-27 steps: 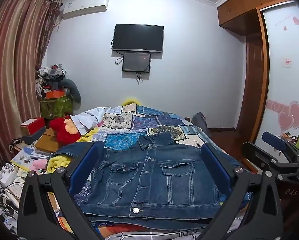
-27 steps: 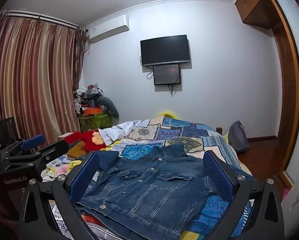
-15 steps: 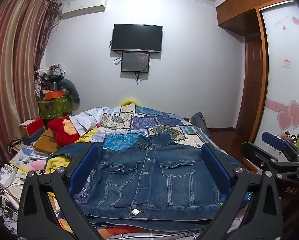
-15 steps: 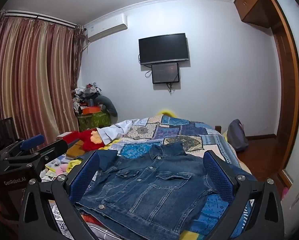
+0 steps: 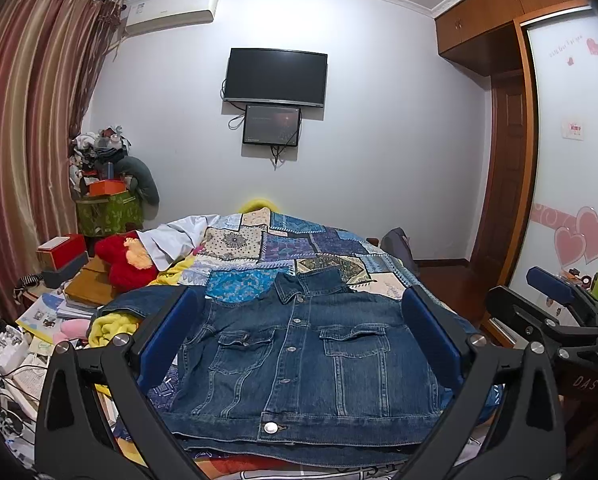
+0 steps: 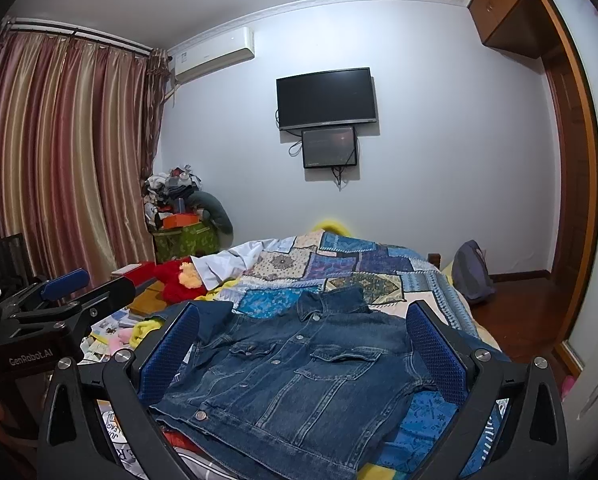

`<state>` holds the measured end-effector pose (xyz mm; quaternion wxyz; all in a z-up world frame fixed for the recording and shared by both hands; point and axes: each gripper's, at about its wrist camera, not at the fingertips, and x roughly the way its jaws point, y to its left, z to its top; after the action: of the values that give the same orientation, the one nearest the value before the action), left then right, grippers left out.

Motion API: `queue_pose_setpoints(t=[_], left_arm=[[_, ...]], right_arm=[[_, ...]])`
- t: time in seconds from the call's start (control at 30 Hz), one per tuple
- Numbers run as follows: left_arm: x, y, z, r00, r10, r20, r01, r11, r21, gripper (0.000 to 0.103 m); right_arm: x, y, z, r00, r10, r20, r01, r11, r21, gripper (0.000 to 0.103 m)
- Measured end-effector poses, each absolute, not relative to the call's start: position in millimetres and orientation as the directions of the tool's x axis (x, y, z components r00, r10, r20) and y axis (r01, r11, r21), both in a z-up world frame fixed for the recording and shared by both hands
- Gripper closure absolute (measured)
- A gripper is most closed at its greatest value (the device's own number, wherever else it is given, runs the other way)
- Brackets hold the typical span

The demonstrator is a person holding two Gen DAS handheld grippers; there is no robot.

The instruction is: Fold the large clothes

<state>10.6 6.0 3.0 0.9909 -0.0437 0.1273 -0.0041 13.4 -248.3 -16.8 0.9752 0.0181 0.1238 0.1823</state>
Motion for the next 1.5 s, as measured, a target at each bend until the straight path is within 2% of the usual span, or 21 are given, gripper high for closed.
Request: queue_pose_setpoints(t=[1.5], left_arm=[[13.5, -0.3, 2.6, 0.966, -0.027, -0.256, 0.009, 0.998, -0.070, 0.000]], right_arm=[[15.2, -248.4, -15.9, 0.905, 0.358, -0.231, -0.349, 0.934, 0.079, 0.000]])
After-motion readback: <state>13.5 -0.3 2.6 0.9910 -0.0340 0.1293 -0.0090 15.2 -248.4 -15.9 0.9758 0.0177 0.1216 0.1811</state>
